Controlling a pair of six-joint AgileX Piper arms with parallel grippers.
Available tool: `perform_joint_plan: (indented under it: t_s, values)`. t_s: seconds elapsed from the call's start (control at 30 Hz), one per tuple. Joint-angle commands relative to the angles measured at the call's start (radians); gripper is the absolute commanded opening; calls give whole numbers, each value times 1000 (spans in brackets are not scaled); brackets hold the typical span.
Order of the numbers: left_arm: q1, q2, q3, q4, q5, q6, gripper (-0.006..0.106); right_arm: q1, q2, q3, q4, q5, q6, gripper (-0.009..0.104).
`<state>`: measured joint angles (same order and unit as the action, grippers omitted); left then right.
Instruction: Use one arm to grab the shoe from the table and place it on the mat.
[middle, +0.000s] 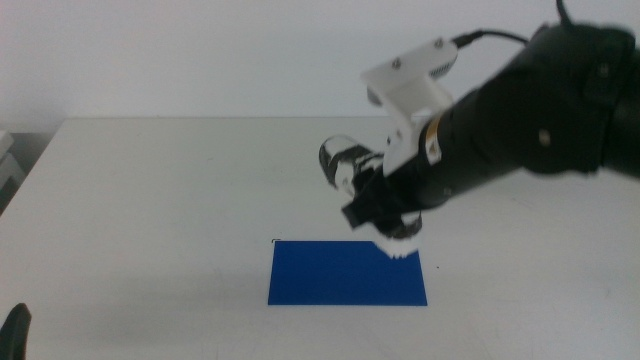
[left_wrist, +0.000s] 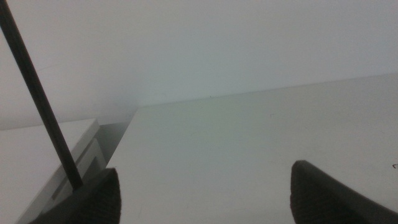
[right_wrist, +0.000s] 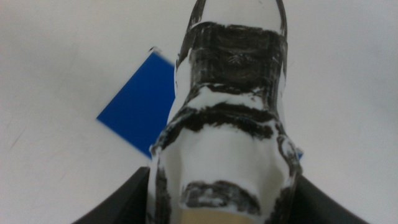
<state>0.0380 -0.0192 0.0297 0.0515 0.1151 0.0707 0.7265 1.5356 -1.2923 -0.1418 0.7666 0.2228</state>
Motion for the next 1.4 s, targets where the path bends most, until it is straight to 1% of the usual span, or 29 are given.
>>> perform_joint_plan:
  t_s: [0.0, 0.13, 0.33, 0.43, 0.5, 0.57, 0.73, 0.87, 1.0, 1.13, 1.3, 1.37]
  values:
    - [-4, -7, 5, -9, -81, -6, 94, 22, -63, 14, -56, -85, 44, -4]
    - [-4, -7, 5, -9, -81, -6, 94, 38, -68, 71, -114, -109, 119, -4]
    - [-4, -7, 5, -9, -81, -6, 94, 38, -67, 100, -172, -118, 190, -4]
    - [-4, -7, 5, -9, -81, -6, 94, 38, -67, 100, -194, -130, 194, -4]
    - [-4, -7, 5, -9, -81, -6, 94, 38, -67, 100, -207, -146, 163, -4]
    - [-4, -7, 5, -9, -81, -6, 94, 38, -67, 100, -225, -162, 90, -4]
    - [-4, -7, 5, -9, -81, -6, 94, 38, -67, 100, -228, -173, -186, -4]
    - [-4, -7, 5, -9, -81, -6, 94, 37, -67, 100, -203, -174, -371, -4]
    - [-4, -7, 5, -9, -81, -6, 94, 35, -67, 100, -142, -184, -536, -4]
    - [-4, -7, 5, -9, -81, -6, 94, 22, -67, 100, -48, -201, -678, -4]
    - [-4, -7, 5, -9, -81, -6, 94, 0, -67, 100, 56, -208, -810, -4]
    - [-4, -7, 5, -9, -81, -6, 94, -15, -67, 100, 118, -207, -877, -4]
